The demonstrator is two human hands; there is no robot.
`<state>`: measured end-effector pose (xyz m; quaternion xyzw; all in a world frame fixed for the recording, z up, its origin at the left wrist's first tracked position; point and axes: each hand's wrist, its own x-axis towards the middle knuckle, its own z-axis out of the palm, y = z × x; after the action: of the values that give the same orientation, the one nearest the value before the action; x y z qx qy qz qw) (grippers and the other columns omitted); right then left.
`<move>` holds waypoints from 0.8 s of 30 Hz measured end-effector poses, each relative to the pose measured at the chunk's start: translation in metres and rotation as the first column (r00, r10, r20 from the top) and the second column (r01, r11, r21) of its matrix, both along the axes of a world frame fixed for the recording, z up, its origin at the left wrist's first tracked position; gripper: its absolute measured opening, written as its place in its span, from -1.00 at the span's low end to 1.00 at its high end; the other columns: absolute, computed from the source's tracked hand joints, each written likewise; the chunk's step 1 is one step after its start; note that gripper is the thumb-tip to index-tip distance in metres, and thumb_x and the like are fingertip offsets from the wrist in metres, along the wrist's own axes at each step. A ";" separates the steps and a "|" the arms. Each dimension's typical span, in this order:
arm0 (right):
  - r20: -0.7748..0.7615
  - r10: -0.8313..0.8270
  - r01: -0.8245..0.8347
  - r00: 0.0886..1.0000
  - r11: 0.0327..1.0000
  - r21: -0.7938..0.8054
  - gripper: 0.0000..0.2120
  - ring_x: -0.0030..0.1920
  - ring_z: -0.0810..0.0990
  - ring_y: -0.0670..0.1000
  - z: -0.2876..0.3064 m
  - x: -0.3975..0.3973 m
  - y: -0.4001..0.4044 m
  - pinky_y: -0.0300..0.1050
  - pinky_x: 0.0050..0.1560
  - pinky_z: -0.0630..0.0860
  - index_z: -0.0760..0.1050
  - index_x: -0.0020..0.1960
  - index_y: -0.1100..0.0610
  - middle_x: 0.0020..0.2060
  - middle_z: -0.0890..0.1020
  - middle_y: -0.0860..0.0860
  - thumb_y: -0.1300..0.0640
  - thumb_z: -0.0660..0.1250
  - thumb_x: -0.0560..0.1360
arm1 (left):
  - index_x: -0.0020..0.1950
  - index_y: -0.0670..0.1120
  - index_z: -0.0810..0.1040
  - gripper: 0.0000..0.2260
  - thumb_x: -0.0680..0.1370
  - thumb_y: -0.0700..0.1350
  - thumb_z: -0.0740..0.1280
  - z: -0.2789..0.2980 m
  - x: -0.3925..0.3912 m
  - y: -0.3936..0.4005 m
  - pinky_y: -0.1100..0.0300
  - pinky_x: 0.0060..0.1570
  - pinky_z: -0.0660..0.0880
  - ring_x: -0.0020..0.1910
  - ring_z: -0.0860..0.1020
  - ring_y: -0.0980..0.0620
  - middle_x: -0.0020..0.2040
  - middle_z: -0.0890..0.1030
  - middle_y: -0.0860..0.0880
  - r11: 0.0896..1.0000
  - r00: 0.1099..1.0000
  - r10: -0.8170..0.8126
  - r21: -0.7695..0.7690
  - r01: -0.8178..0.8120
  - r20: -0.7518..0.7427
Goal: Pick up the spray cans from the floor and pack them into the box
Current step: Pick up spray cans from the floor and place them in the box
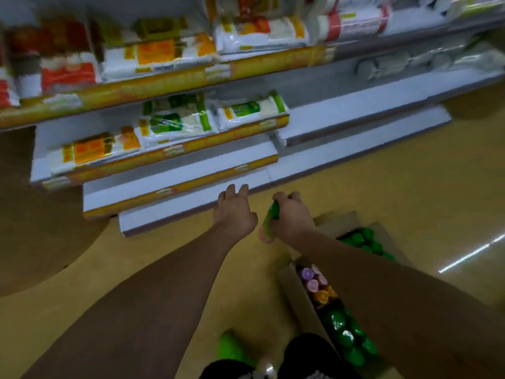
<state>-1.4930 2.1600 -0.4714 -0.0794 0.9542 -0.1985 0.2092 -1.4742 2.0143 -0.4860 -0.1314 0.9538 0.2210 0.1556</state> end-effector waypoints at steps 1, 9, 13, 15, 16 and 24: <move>0.002 -0.037 0.037 0.999 0.999 -0.003 -0.38 0.10 0.57 0.23 0.010 0.004 0.021 0.04 0.08 0.57 0.33 0.43 0.10 0.32 0.31 0.17 0.27 0.44 0.42 | 0.62 -0.02 0.06 -0.29 0.55 -0.03 0.34 0.010 -0.001 0.019 -0.08 0.41 0.28 0.55 0.09 -0.23 0.61 0.08 -0.16 0.999 0.999 -0.036 -0.002 0.036 -0.015; -0.065 -0.258 0.257 0.964 0.966 -0.019 -0.47 0.09 0.53 0.25 0.038 0.039 0.196 0.12 0.14 0.52 0.34 0.42 0.07 0.22 0.37 0.15 0.16 0.35 0.47 | 0.60 -0.03 0.16 -0.30 0.52 -0.04 0.37 0.042 -0.005 0.176 -0.07 0.30 0.37 0.49 0.22 -0.24 0.56 0.20 -0.16 0.971 0.968 -0.238 -0.027 0.236 -0.075; -0.076 -0.342 0.341 0.937 0.940 -0.023 -0.51 0.07 0.52 0.25 0.035 0.049 0.279 0.09 0.05 0.55 0.35 0.40 0.10 0.21 0.37 0.16 0.20 0.34 0.50 | 0.59 -0.02 0.15 -0.29 0.50 -0.01 0.37 0.039 -0.004 0.254 -0.12 0.37 0.36 0.49 0.22 -0.26 0.56 0.19 -0.19 0.939 0.937 -0.344 -0.022 0.343 -0.064; -0.052 -0.404 0.403 0.913 0.915 -0.023 -0.51 0.01 0.54 0.23 0.034 0.051 0.315 0.09 -0.02 0.59 0.35 0.39 0.09 0.21 0.34 0.15 0.22 0.37 0.50 | 0.59 -0.02 0.16 -0.30 0.49 0.00 0.36 0.036 -0.007 0.288 -0.11 0.38 0.34 0.49 0.21 -0.23 0.56 0.19 -0.18 0.916 0.915 -0.400 -0.024 0.400 -0.055; -0.040 -0.428 0.428 0.903 0.904 -0.016 -0.49 -0.03 0.53 0.21 0.032 0.052 0.330 0.08 -0.05 0.61 0.35 0.38 0.08 0.20 0.34 0.13 0.23 0.40 0.48 | 0.59 -0.02 0.15 -0.30 0.50 0.00 0.36 0.034 -0.009 0.303 -0.10 0.39 0.33 0.50 0.20 -0.22 0.57 0.17 -0.17 0.906 0.906 -0.423 -0.020 0.422 -0.035; 0.018 -0.610 0.610 0.792 0.791 -0.046 -0.40 -0.01 0.50 0.15 0.008 0.030 0.426 -0.05 -0.11 0.56 0.33 0.44 0.09 0.21 0.35 0.11 0.20 0.47 0.47 | 0.59 -0.03 0.15 -0.35 0.55 0.01 0.32 0.000 -0.065 0.405 -0.11 0.33 0.38 0.46 0.22 -0.22 0.53 0.20 -0.15 0.777 0.774 -0.629 0.018 0.630 0.067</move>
<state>-1.4627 2.5858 -0.4629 0.2277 0.9234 -0.2789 0.1328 -1.5387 2.4195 -0.4856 0.1868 0.9375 0.1490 0.2529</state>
